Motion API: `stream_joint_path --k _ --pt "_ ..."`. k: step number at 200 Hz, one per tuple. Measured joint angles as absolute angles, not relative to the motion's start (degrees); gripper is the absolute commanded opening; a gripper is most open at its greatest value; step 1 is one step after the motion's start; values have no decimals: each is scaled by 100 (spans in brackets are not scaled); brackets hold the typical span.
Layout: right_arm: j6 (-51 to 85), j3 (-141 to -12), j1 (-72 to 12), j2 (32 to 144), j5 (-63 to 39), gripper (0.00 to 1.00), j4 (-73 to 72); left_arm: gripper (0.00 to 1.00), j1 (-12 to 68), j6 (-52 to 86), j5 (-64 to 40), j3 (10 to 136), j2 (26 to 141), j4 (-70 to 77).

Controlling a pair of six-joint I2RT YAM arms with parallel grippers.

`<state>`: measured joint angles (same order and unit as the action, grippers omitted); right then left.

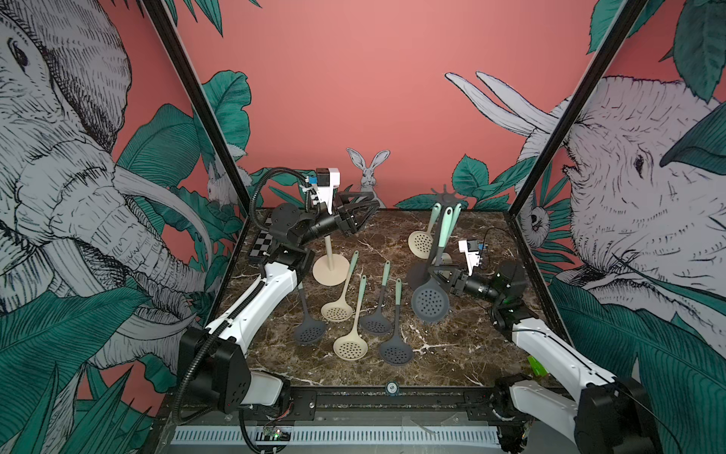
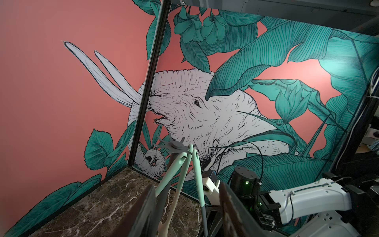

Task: Hang the skimmer on the kitchen utensil rack
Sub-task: Hang the skimmer on the rack.

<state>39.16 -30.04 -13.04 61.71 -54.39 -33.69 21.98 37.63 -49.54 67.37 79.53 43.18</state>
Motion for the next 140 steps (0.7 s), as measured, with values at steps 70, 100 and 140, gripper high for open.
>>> stream_joint_path --k 70,100,140 --pt "3819 -3035 -1262 6189 -5312 51 -2864 52 2198 3758 -4954 6733 7953 4318" --pt "3640 -3057 -1258 5972 -5129 60 -2381 52 2198 3741 -4954 6733 7953 4318" --pt "3295 -3183 -1245 5382 -4799 60 -1503 52 2198 3710 -4952 6733 7953 4316"
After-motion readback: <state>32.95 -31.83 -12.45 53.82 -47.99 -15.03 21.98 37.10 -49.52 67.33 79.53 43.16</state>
